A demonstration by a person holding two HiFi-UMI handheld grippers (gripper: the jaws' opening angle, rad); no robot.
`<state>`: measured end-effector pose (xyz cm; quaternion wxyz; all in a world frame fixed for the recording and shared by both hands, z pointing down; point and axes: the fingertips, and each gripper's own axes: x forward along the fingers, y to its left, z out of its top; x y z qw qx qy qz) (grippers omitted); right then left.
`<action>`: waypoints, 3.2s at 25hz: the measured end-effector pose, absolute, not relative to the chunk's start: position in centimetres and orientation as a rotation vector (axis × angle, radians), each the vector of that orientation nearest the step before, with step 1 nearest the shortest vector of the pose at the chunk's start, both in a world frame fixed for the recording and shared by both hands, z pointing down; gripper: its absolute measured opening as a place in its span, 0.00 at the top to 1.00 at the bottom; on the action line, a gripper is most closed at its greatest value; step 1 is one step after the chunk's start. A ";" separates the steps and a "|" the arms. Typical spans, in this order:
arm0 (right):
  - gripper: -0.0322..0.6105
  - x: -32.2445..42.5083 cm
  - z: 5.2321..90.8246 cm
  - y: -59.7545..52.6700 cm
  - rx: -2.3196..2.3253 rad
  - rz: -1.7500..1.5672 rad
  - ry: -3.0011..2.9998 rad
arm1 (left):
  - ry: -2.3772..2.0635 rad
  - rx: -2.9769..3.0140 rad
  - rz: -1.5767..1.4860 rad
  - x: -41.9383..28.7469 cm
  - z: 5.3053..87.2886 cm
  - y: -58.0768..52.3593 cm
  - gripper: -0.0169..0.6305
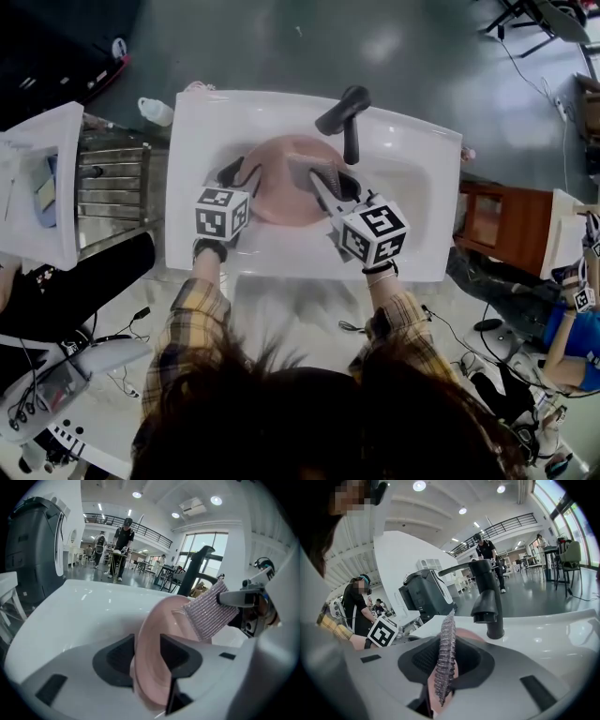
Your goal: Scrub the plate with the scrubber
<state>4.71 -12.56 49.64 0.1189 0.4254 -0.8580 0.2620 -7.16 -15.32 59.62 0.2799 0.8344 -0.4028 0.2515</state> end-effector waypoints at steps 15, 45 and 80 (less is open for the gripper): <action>0.82 6.2 53.2 -13.9 1.271 0.668 -2.341 | -1.126 2.237 0.776 -7.4 60.8 -14.9 0.91; 0.83 0.9 57.2 -16.4 1.188 0.078 -2.038 | -1.007 2.220 0.798 -5.9 62.7 -12.6 0.92; 0.82 1.5 63.0 -9.2 0.886 0.237 -1.878 | -0.934 2.094 0.858 -6.1 63.9 -11.8 0.92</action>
